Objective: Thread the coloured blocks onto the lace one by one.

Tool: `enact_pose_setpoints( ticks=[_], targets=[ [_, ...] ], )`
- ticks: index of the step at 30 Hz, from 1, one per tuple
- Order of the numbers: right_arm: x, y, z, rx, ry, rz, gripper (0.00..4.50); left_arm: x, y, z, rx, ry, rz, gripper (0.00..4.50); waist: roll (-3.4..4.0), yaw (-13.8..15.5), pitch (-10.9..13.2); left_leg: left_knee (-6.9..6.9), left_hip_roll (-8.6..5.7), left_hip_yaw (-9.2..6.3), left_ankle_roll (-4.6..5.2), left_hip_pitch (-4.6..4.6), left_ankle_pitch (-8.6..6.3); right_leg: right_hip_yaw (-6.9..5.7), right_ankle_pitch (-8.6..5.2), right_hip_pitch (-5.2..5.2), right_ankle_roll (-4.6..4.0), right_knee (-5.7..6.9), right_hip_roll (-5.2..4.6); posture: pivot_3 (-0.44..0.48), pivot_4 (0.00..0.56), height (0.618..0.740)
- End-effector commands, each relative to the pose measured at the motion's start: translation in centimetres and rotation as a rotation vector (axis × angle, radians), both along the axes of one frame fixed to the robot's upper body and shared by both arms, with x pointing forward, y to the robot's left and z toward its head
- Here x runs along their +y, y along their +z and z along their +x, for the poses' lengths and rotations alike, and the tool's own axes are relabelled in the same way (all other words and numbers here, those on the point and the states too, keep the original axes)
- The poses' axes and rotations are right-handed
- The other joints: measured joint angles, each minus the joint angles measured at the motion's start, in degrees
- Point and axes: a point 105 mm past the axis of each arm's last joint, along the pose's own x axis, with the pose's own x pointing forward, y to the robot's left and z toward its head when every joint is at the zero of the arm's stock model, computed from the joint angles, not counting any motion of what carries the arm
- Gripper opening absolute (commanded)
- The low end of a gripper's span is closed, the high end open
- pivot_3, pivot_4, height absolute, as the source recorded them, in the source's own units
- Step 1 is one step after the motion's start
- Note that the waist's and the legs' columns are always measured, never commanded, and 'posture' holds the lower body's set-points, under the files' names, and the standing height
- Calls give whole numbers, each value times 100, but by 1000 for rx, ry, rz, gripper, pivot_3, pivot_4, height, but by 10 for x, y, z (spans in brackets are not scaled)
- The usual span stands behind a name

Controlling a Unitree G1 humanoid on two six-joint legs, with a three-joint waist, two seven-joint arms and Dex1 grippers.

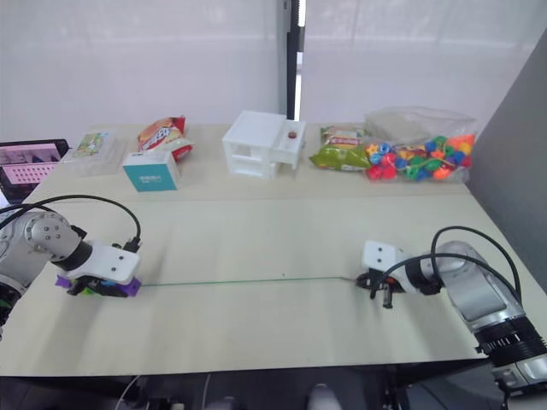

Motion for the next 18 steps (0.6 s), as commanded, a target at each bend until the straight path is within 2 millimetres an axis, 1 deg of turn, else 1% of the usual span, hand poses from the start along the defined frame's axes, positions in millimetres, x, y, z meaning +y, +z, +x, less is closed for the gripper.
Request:
enact_pose_setpoints(
  ticks=[1,3,6,7,8,10,13,14,15,17,18],
  targets=[
    [10,-5,2,3,24,18,0,1,4,3,-29,49,-37,1205,0,-12,0,0,0,0,0,1,0,0,0,0,0,0,1,0,150,740],
    [14,-5,1,30,20,34,0,-1,5,4,-43,45,-49,1205,0,-11,0,0,0,0,0,3,0,1,0,0,0,0,1,0,150,740],
    [15,-2,1,26,21,38,0,-1,8,3,-41,57,-61,1205,-1,14,0,1,0,0,0,4,0,1,0,0,0,0,1,0,150,740],
    [16,0,2,22,20,44,679,-1,9,3,-39,64,-67,1205,-1,16,0,2,0,0,0,3,0,1,0,1,0,0,1,0,150,740],
    [16,2,2,20,19,50,903,-1,11,3,-37,69,-71,1205,-1,18,0,2,0,0,-1,3,0,1,0,1,0,1,1,0,150,740],
    [17,5,1,21,19,61,1600,-2,13,3,-38,80,-85,2233,-1,21,0,1,0,0,0,1,0,1,0,-1,0,1,1,0,150,740],
    [19,13,1,-1,35,69,2583,-1,17,4,-57,91,-81,3164,-1,22,0,0,0,-1,0,-7,0,0,0,-5,0,3,1,0,150,740],
    [20,21,-3,4,44,90,2929,1,24,5,-74,103,-95,3485,-1,22,0,0,0,-1,0,-10,0,0,0,-6,0,3,1,0,150,740],
    [20,31,-7,9,50,118,3310,2,36,7,-101,128,-130,3848,-1,24,1,1,0,-1,-1,-14,0,-1,0,-9,0,3,1,0,150,740],
    [19,44,-12,21,52,155,3944,6,53,11,-150,165,-189,4465,-1,23,2,3,0,-4,-1,-33,1,-2,0,-25,0,4,1,0,150,740],
    [17,48,-13,26,45,167,4355,10,62,12,-184,186,-204,4500,-1,24,2,11,0,-7,-2,-44,1,-5,0,-34,0,7,1,0,150,740]
  ],
)
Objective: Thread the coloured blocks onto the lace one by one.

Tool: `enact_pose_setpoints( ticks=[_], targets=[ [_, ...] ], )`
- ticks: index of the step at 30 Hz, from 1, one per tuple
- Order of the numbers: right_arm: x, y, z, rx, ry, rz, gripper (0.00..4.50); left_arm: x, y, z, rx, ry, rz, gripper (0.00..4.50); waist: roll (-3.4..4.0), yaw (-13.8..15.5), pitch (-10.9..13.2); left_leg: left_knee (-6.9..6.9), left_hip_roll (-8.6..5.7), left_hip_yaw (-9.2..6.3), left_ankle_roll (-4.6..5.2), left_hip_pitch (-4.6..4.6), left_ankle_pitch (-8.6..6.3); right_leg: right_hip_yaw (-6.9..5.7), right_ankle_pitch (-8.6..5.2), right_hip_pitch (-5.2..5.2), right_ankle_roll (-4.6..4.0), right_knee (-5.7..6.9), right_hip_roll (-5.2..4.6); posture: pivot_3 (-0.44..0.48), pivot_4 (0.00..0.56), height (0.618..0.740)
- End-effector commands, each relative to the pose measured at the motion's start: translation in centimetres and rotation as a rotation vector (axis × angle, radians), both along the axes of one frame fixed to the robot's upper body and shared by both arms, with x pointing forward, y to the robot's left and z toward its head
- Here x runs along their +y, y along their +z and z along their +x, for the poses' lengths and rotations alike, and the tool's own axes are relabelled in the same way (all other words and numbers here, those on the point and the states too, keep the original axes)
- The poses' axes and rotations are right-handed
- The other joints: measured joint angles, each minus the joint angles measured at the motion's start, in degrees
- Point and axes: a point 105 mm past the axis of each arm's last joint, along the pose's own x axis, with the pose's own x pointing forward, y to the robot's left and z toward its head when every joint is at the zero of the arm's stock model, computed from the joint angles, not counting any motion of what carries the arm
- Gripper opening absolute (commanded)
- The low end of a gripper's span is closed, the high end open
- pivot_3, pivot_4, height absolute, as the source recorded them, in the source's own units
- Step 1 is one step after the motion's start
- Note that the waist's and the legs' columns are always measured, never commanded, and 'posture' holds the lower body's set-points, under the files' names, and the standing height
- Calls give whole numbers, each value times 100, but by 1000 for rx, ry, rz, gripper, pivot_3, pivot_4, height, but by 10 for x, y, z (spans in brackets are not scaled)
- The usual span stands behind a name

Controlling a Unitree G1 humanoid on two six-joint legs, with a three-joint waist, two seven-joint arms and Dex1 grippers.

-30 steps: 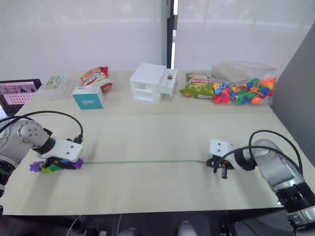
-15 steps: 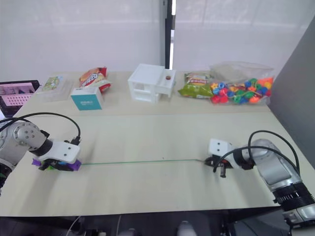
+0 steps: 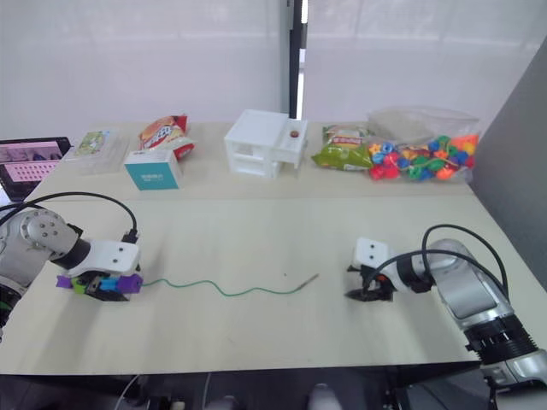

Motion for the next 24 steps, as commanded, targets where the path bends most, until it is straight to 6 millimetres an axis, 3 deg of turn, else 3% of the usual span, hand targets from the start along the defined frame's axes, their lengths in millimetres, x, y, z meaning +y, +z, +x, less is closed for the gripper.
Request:
enact_pose_setpoints(
  ticks=[1,6,10,15,20,24],
  targets=[
    [-4,30,-4,-32,-5,58,4437,17,46,6,-147,83,-64,4500,-1,2,1,1,0,0,0,-1,0,0,0,-1,0,-1,0,0,150,740],
    [-9,36,-6,-12,-41,107,4437,31,66,1,-201,151,-182,4500,0,-6,1,-4,0,1,1,3,-1,0,0,0,0,-1,0,0,150,740],
    [-11,51,-1,4,-72,242,4437,42,92,-5,-284,259,-546,4500,0,-8,2,-1,0,1,1,0,0,-1,0,0,0,-1,0,0,150,740],
    [-29,73,6,-9,-163,413,4437,64,100,-24,-283,445,-863,4500,2,-36,2,-4,0,-1,3,4,-2,-1,0,-1,0,2,0,0,150,740],
    [-55,89,17,-112,-263,543,4437,95,93,-44,-412,592,-916,4500,2,-25,2,-6,3,0,1,6,-1,1,0,-2,0,2,-2,0,150,740],
    [-84,80,27,-191,-406,575,4437,142,75,-63,-538,827,-894,4500,3,-8,2,-13,3,3,0,9,0,2,1,-2,-1,-3,-2,0,150,740]
  ],
)
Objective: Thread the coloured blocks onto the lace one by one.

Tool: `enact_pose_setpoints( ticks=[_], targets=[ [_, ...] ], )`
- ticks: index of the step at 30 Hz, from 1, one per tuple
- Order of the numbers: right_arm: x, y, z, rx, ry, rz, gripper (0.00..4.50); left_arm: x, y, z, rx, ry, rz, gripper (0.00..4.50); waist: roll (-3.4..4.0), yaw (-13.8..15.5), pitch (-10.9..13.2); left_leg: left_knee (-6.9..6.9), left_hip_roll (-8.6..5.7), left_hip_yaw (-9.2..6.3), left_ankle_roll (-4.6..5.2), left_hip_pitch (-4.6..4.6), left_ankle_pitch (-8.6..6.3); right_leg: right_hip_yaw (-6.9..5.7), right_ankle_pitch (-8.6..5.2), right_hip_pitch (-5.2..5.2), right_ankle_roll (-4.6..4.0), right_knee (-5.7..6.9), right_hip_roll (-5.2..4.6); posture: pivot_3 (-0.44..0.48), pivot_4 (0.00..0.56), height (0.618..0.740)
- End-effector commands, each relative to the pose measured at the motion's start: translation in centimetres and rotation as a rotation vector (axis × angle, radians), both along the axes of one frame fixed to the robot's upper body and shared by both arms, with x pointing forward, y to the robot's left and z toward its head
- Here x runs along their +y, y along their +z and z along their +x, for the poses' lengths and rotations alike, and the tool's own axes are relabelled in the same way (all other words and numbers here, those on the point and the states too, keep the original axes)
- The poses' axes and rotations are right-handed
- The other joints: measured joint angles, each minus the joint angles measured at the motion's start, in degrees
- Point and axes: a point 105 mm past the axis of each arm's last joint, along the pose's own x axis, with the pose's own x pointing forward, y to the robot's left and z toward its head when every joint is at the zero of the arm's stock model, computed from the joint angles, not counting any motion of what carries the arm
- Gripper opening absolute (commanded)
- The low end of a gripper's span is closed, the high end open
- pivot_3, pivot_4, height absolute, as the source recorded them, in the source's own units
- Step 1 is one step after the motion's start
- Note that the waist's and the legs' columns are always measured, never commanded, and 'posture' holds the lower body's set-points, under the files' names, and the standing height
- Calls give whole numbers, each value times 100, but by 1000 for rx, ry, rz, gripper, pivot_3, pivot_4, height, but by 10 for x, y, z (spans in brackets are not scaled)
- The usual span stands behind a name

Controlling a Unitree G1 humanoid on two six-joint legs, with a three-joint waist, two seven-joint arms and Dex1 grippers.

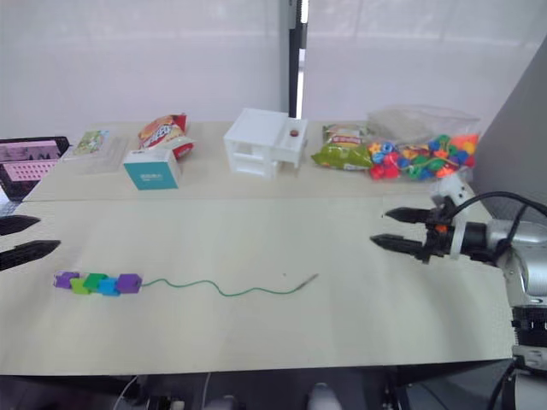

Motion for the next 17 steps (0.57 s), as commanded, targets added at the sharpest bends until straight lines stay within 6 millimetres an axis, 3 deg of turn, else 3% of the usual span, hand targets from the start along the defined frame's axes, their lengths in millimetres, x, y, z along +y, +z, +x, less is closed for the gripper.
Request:
enact_pose_setpoints(
  ticks=[1,8,13,17],
  targets=[
    [-23,2,3,-60,-104,26,4437,33,1,-15,-54,176,21,4500,0,1,0,-2,0,4,0,2,0,2,0,0,0,0,-1,0,150,740],
    [-50,-37,6,-51,-242,41,4437,76,-44,-57,-86,433,67,4500,1,13,0,-12,-1,18,-2,11,1,6,1,0,-1,-4,-9,0,150,740],
    [-49,-40,10,-93,-257,45,4437,78,-59,-61,-91,472,47,4500,0,35,0,-8,-2,24,-5,16,2,9,1,1,-2,-9,-11,0,150,740],
    [-47,-45,8,-90,-252,46,4437,65,-66,-56,-101,414,39,4500,1,42,0,-17,-1,26,-5,57,2,10,2,39,-4,-14,-11,0,150,740]
  ],
)
